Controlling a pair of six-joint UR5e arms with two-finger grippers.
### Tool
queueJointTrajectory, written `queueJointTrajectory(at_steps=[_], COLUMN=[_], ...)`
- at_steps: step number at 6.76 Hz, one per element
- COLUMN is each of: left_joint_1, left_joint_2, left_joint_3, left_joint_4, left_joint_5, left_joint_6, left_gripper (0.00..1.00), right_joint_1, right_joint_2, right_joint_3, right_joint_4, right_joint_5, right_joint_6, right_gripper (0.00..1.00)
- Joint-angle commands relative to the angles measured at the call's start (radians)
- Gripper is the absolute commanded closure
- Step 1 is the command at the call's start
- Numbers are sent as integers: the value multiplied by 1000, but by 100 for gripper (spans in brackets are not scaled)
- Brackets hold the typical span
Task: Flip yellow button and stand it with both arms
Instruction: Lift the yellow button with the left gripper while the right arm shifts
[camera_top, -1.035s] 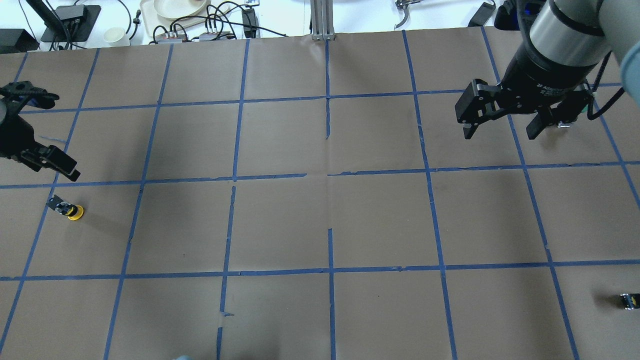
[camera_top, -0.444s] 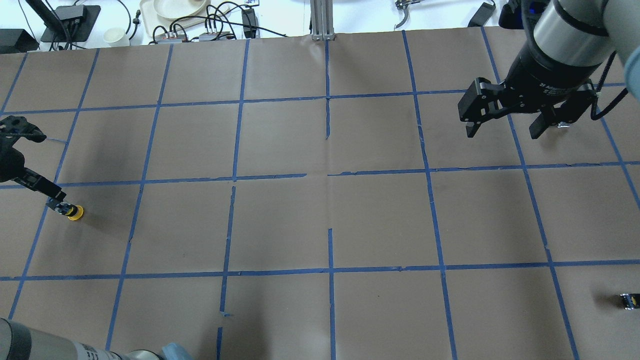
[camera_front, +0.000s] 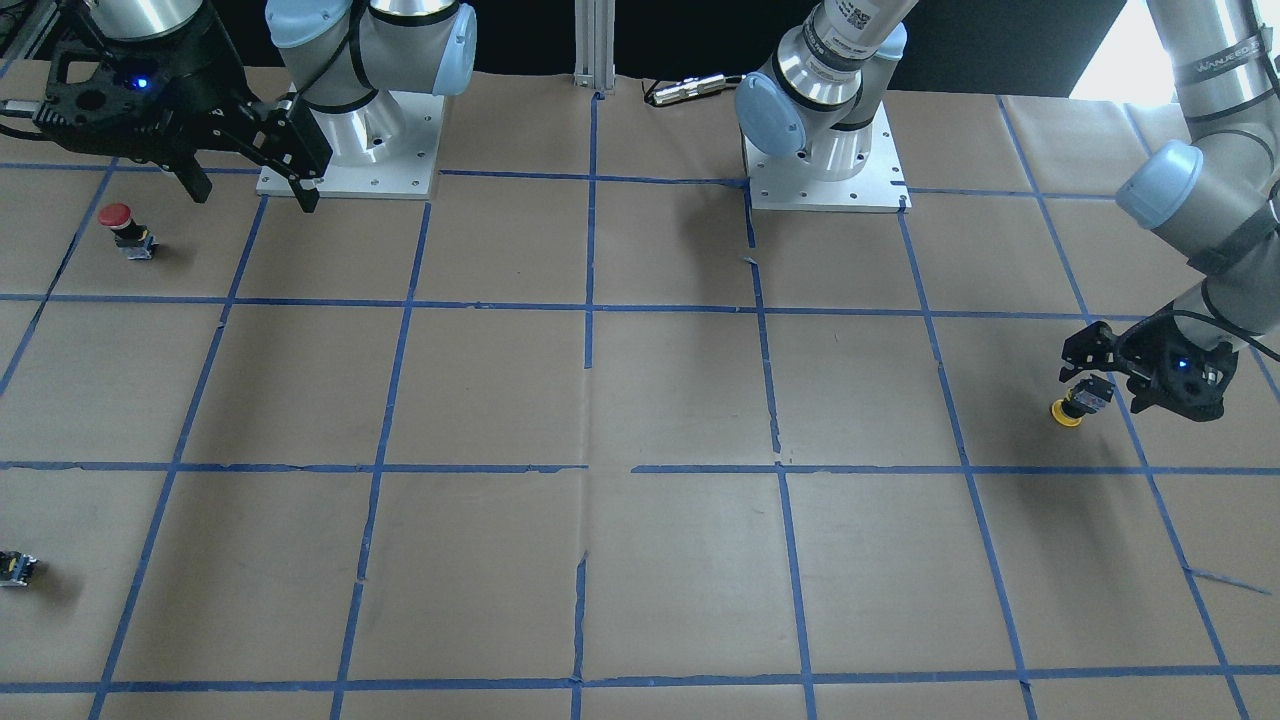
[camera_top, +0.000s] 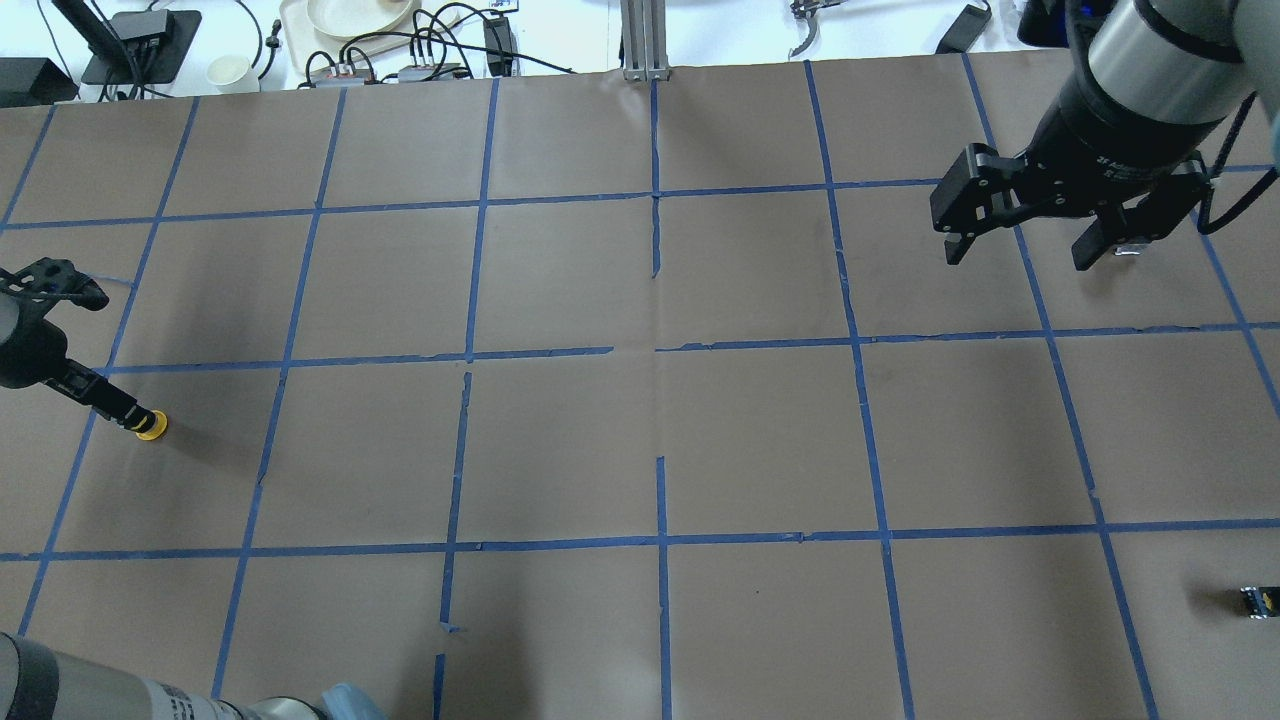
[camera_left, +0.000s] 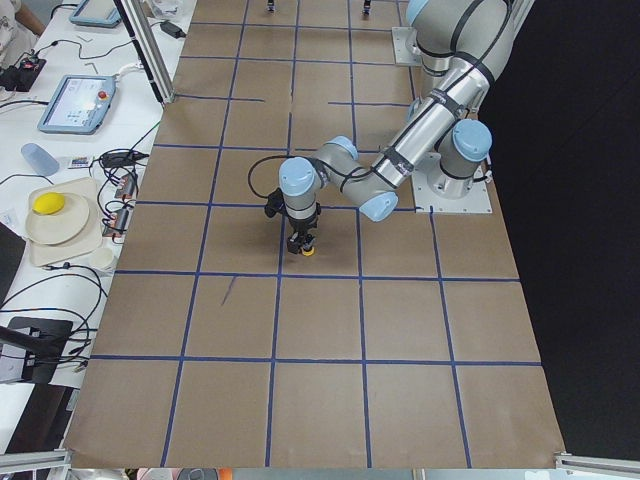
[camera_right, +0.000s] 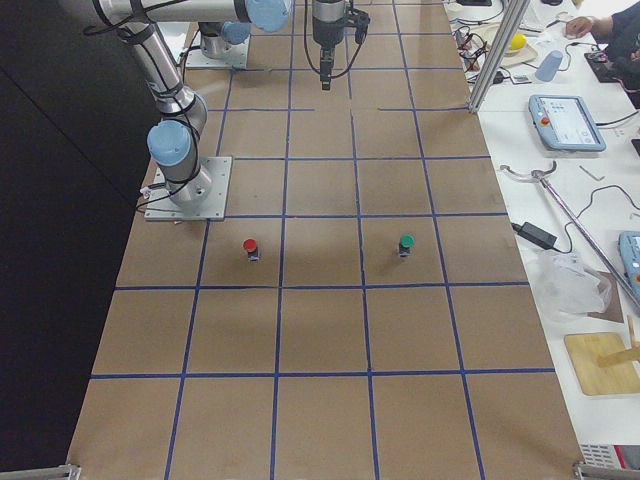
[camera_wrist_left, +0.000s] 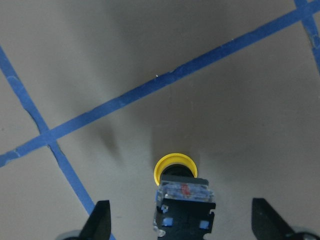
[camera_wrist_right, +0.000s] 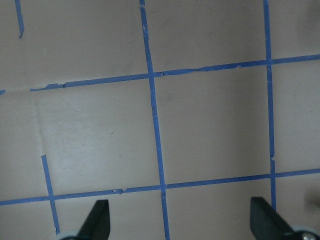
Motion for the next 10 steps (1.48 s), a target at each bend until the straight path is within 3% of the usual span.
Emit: queueJointTrajectory(at_steps=[1, 4, 6, 7, 10], left_joint_1=[1, 1, 2, 1, -21], left_joint_2=[-2, -7, -4, -1, 41], left_joint_3=[-10, -20, -17, -7, 28], left_joint_4=[14, 46, 47, 44, -30], left_joint_5=[3, 1, 0, -2, -109], left_joint_6=[41, 47, 59, 60, 56], left_gripper=[2, 27, 62, 72, 79], right_joint_1=[-8, -43, -54, -62, -62], right_joint_2=[3, 102, 142, 183, 222], right_joint_3=[6, 70, 73, 41, -19], right_joint_4=[2, -19, -196, -229, -167], right_joint_5=[-6, 6, 14, 12, 18], right_joint_6=[2, 46, 77, 79, 77], right_gripper=[0, 0, 0, 0, 0])
